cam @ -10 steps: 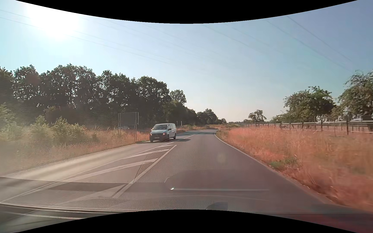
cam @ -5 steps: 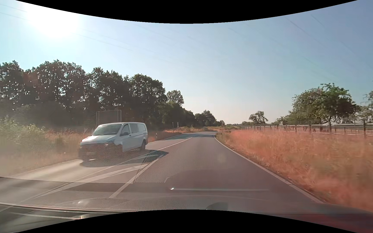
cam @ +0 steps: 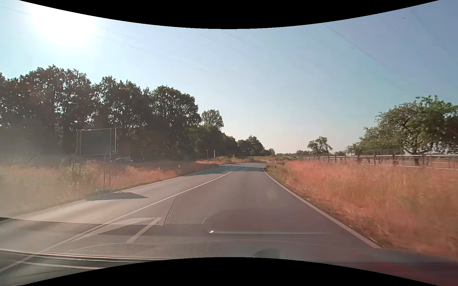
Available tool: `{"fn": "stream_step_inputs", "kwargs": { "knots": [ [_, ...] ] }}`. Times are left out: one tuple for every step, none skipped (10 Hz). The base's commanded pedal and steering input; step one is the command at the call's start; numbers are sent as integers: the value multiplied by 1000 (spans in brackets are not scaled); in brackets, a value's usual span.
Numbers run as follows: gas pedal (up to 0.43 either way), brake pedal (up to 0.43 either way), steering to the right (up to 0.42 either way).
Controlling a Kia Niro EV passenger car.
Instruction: Follow the waypoints while adhering to traffic rules and regulations
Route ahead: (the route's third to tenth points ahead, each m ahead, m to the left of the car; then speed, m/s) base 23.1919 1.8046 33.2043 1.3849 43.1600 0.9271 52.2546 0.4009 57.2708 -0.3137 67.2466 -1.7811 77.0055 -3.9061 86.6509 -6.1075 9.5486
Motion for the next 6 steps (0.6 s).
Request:
{"fn": "stream_step_inputs", "kwargs": {
  "knots": [
    [0, 0, 3],
    [0, 0, 3],
    [0, 0, 2],
    [0, 0, 0],
    [0, 0, 0],
    [0, 0, 0]
  ]
}}
